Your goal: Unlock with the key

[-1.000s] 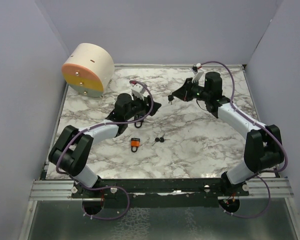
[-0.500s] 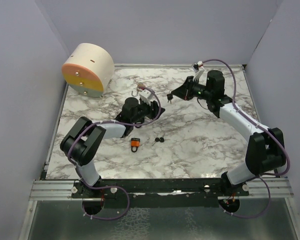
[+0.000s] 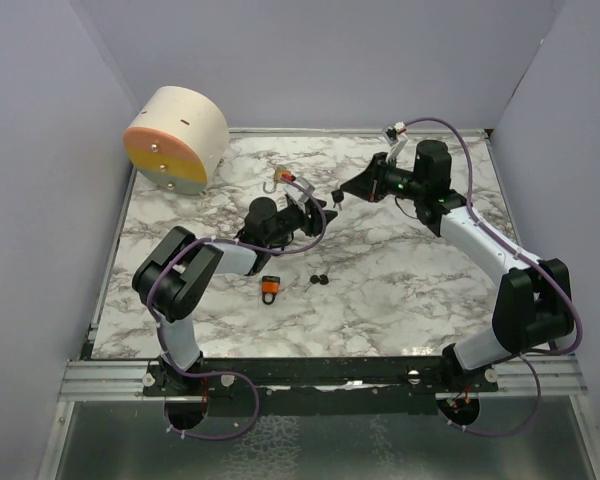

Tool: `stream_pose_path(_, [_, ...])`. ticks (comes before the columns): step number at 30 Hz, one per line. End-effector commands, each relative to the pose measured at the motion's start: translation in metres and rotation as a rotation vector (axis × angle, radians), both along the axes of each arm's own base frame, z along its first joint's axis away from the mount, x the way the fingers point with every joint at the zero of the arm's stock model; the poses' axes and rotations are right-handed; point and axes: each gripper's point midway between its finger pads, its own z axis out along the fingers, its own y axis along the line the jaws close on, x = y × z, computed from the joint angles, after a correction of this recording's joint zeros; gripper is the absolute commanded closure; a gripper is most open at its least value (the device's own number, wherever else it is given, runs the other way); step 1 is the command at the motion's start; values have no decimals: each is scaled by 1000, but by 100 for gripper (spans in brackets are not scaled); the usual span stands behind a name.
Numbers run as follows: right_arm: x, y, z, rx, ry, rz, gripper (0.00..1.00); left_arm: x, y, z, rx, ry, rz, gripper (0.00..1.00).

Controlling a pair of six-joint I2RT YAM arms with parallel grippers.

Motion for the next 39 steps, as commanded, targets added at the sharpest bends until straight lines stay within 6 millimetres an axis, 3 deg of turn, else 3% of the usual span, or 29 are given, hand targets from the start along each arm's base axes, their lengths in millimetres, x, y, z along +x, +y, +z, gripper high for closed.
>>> stream_pose_path(1, [-11, 4, 17, 28, -48, 46, 99, -4, -18, 28, -48, -119, -81, 55])
stream_pose_path(7, [-14, 4, 15, 30, -45, 58, 99, -7, -23, 29, -50, -132, -102, 56])
stream_pose_path(11, [-14, 4, 15, 30, -44, 55, 99, -8, -24, 30, -50, -135, -103, 65])
stream_pose_path(18, [-12, 1, 12, 21, -41, 28, 99, -10, -21, 31, -48, -131, -97, 99])
stream_pose_path(31, [-3, -6, 2, -17, -17, -32, 99, -14, -8, 27, 6, -108, -51, 100])
stream_pose_path(34, [1, -10, 0, -44, -13, -64, 87, -11, -5, 27, 21, -91, -25, 100])
stream_pose_path(37, [2, -12, -3, -73, -17, -64, 62, -8, -4, 22, 66, -64, -20, 100])
stream_pose_path(39, [2, -12, -5, -87, -20, -52, 54, -9, -6, 21, 98, -58, -43, 100])
